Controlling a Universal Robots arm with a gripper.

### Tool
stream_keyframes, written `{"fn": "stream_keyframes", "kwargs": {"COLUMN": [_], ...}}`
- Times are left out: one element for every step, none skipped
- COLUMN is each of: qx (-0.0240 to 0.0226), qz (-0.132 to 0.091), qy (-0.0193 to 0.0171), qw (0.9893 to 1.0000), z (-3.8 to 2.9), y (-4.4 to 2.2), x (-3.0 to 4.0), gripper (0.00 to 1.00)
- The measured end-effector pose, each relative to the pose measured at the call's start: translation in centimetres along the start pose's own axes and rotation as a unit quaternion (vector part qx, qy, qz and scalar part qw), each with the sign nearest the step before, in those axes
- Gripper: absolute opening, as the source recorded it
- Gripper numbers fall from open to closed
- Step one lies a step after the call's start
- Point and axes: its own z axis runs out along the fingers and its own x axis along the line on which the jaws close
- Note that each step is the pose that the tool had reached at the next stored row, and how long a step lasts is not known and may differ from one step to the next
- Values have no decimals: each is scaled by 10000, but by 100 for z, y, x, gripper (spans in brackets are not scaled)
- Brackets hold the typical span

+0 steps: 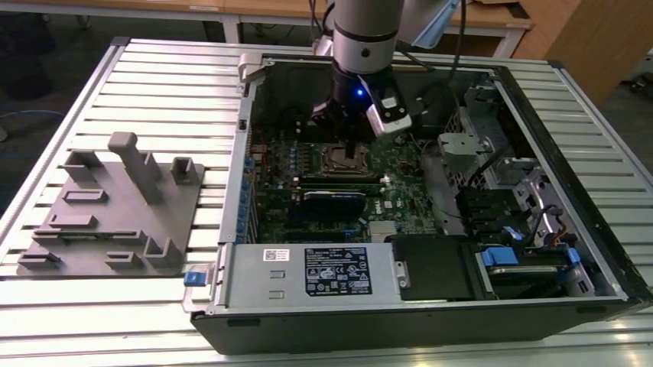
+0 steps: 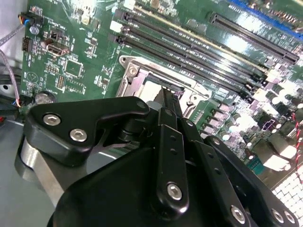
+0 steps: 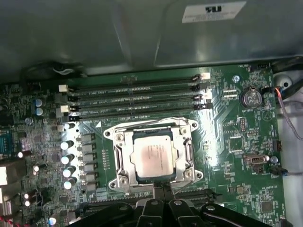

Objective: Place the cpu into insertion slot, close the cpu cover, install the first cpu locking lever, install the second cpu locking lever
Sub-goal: 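Install the second cpu locking lever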

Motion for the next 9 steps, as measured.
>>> {"fn": "stream_keyframes", "kwargs": {"qx": [0, 0, 0, 0, 0, 0, 0, 0, 0], "qz": [0, 0, 0, 0, 0, 0, 0, 0, 1], "qy": [0, 0, 0, 0, 0, 0, 0, 0, 0], "qw": [10000, 10000, 10000, 10000, 10000, 10000, 10000, 10000, 10000], "z": [0, 0, 0, 0, 0, 0, 0, 0, 0], "y": [-10, -20, -29, -38, -46, -53, -59, -64, -64], "x": [-1, -2, -3, -4, -5, -6, -7, -7, -7], "gripper": [10, 10, 10, 10, 10, 10, 10, 10, 10]}}
